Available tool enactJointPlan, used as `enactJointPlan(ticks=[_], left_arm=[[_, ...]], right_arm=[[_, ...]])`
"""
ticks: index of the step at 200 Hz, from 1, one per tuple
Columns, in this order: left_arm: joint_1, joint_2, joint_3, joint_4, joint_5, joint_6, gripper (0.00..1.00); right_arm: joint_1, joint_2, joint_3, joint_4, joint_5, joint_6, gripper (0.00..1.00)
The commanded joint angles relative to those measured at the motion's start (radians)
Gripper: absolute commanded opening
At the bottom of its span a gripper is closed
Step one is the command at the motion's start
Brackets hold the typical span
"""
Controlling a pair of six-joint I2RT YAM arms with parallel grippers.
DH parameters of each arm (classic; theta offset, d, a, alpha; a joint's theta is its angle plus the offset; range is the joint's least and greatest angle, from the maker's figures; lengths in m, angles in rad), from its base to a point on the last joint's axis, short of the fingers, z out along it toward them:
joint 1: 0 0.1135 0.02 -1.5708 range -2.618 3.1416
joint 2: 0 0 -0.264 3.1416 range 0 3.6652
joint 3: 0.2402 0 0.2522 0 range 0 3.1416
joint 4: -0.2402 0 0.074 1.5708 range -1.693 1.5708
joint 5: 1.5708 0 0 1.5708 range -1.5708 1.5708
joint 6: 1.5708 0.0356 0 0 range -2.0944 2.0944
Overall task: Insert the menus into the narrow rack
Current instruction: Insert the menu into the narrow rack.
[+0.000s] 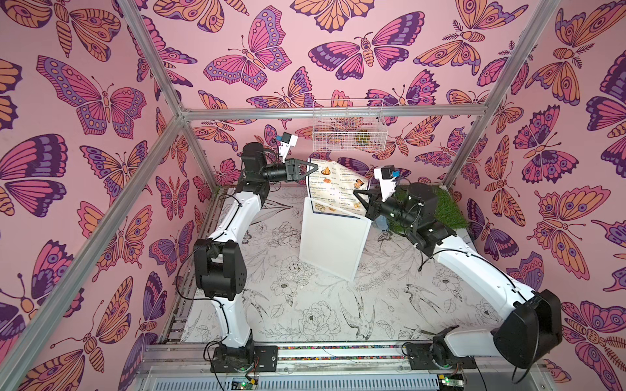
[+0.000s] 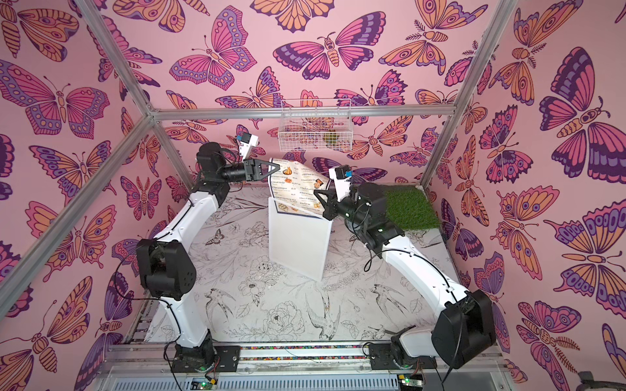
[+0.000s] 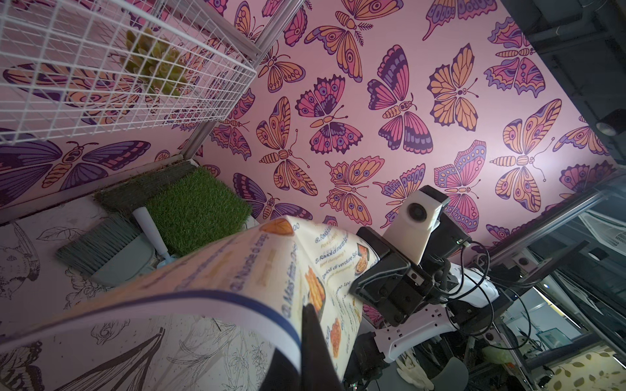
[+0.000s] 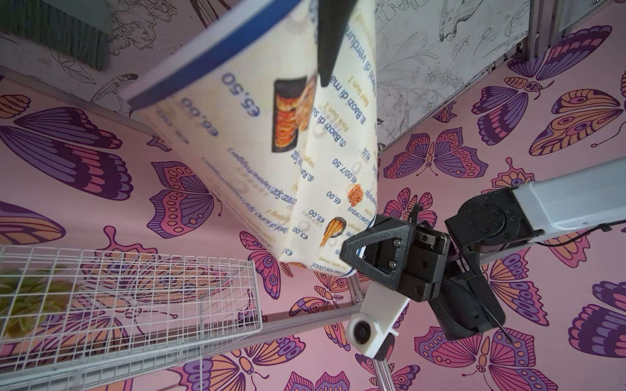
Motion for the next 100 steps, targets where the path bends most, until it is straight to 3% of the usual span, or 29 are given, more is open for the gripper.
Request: enactJointPlan(ticks=[1, 20, 42, 80, 100], left_arm=[[0.014, 0.010, 0.027, 0.008, -0.007, 0.026, 0.00], [0.014, 0.006, 0.020, 0.007, 0.002, 0.030, 0.00], [0.014, 0.005, 0.015, 0.008, 0.011, 0.030, 0.00], [0.009, 0.019, 0.046, 0.007, 0.026, 0.020, 0.00], [0.004, 0.031, 0.064, 0.008, 0.036, 0.010, 0.00]], right_arm=[[0.011, -0.005, 0.009, -0.065, -0.017, -0.020, 0.15], [0.011, -0.029, 0.014, -0.113, -0.004, -0.038, 0.30], [0.011, -0.057, 0.014, -0.149, -0.017, -0.048, 0.33], [0.011, -0.066, -0.004, -0.155, -0.018, -0.041, 0.07], [0.011, -0.062, -0.017, -0.139, -0.029, -0.029, 0.00]])
